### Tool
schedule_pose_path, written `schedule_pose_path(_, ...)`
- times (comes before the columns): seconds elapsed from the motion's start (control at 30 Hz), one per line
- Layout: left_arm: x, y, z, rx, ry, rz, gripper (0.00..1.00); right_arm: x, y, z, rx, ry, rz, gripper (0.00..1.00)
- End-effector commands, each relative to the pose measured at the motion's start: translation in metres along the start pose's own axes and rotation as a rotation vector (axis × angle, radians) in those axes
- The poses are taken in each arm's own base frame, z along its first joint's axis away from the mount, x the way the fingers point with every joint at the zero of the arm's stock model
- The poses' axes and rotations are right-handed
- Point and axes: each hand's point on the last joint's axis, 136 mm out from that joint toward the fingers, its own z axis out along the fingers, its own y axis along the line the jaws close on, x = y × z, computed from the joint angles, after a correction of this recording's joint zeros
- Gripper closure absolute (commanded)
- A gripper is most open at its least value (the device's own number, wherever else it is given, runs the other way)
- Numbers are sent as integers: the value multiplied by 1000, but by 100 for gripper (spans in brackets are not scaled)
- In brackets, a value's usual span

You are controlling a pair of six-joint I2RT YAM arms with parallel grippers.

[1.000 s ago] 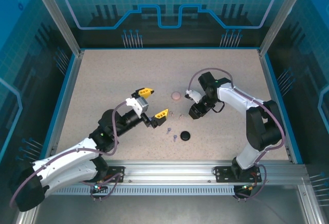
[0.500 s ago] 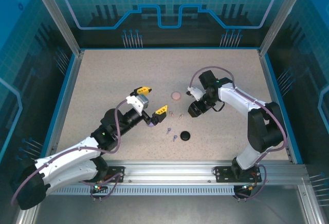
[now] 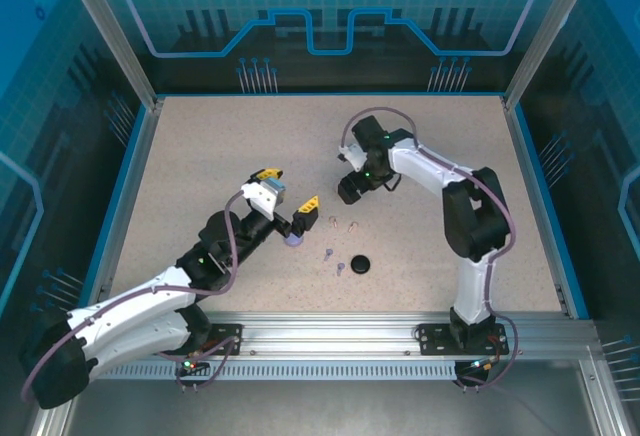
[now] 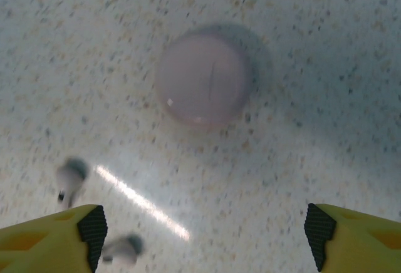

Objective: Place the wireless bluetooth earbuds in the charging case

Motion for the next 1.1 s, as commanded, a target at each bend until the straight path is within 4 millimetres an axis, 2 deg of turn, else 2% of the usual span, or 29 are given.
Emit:
schedule_pose_path(0.0,-1,9,-5,-42,-3,-21,1,-8,0,8,56,41,-27,10)
schedule_pose_path(0.27,0,11,-6,-53,0,-21,1,-21,9,39,75,108,-48,7)
schedule_pose_path(0.5,2,12,-5,-57,5,-20,1,-24,7,53,90,139,-20,9)
schedule_pose_path(0.67,2,12,-5,-57,6,-20,1,-27,7,56,81,142,-6,14)
schedule_pose_path(0.7,2,12,-6,-56,6,-20,1,-23,6,64,78,164,-1,16)
schedule_pose_path(0.87,3,12,-6,-56,7,-18,1,-22,6,72,58,176,17,26)
schedule_pose_path(1.07,2,13,-6,-56,7,-20,1,-17,6,74,59,192,11,36)
